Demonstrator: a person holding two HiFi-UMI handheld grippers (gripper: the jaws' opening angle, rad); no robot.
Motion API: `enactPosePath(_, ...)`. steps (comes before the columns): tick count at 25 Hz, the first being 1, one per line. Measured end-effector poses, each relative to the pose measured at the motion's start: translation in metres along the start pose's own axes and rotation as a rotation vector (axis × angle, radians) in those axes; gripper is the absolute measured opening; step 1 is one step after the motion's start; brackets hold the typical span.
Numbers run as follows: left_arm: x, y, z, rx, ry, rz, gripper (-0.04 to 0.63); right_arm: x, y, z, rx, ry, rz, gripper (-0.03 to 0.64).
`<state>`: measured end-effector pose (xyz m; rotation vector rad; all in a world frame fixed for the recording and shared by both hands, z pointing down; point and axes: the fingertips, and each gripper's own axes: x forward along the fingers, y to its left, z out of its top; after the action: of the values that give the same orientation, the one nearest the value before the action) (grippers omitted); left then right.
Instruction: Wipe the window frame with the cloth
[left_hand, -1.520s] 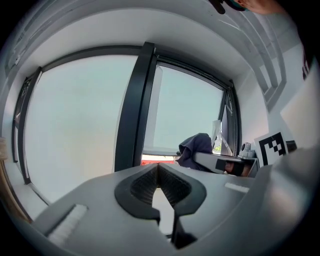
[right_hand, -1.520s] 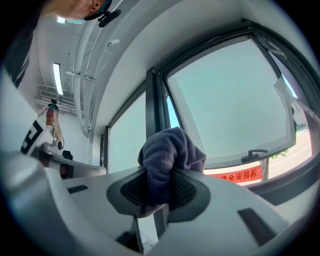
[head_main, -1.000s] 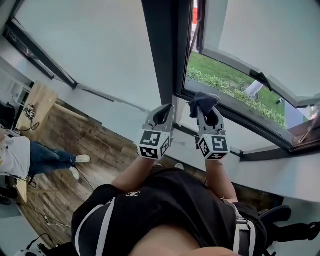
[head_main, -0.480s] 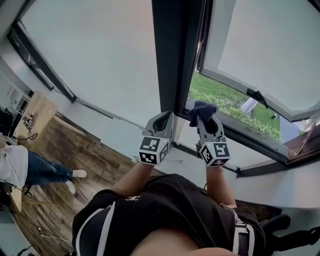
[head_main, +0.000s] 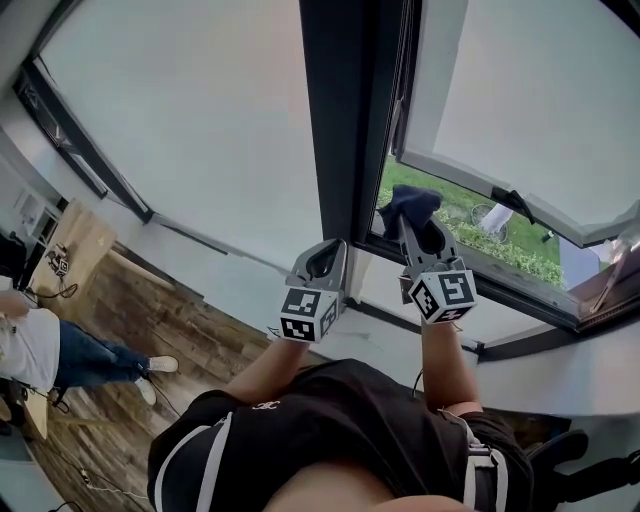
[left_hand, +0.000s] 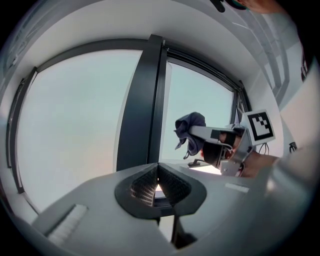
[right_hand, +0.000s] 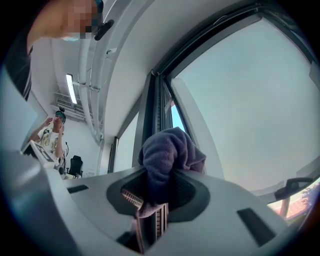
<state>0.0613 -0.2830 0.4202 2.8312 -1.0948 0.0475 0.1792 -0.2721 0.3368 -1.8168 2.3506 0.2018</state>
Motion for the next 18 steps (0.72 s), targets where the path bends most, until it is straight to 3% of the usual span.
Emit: enactPosePath(18,-0.013,-0.009,-0.001,-0.011,-0.006,-0.029,0.009,0.048,-0.028,0.174,-0.106,-0.229,0.052,0.089)
